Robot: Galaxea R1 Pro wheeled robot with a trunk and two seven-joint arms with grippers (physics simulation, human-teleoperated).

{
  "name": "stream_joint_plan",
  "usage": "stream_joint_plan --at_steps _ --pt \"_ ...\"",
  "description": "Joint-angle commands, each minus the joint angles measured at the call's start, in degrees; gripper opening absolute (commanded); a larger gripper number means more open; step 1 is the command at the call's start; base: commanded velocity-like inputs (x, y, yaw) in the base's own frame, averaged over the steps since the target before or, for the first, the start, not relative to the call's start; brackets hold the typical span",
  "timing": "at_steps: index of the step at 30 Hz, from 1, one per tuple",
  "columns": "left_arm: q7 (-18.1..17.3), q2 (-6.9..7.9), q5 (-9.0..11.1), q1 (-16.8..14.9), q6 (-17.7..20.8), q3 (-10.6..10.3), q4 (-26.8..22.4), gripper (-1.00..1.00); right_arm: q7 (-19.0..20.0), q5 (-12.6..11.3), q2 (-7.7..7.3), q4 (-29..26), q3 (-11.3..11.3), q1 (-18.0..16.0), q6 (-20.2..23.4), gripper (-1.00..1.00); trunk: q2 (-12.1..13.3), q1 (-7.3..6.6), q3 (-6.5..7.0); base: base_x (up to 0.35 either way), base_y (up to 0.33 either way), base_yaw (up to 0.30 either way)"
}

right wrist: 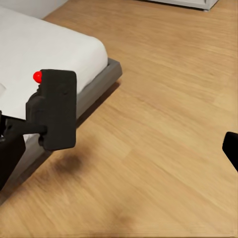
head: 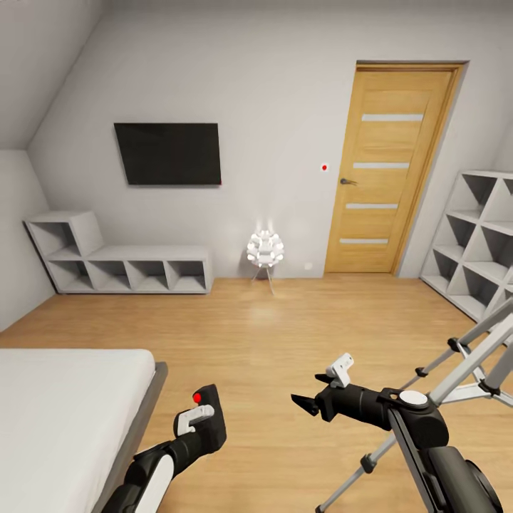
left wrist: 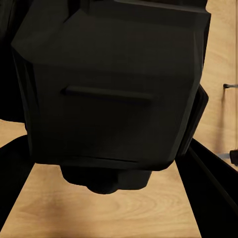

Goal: Attach the digital camera to the camera tripod in the bedroom.

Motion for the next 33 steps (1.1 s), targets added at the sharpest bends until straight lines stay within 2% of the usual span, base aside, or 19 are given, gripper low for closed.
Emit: stream_joint_plan --at_steps 1,11,33 --pt "0.3 -0.09 0.5 0.0 0.3 0.0 -0.1 -1.0 0.4 0.7 -0.01 -0.1 0.0 -0.1 0.3 1.0 0.4 -0.23 0.12 0.0 0.0 0.0" --pt "0.4 -0.22 0.9 0.0 1.3 0.0 -0.3 -1.0 -1.4 0.7 -0.01 -0.1 -0.1 -0.2 0.6 1.0 4.4 -2.43 1.92 0.0 0.0 0.0" --pt "1.3 -0.26 0.8 -0.2 1.7 0.2 0.2 -1.0 -1.7 0.6 -0.01 -0.1 -0.2 -0.4 0.6 1.0 13.2 -7.26 5.87 0.0 0.0 0.0"
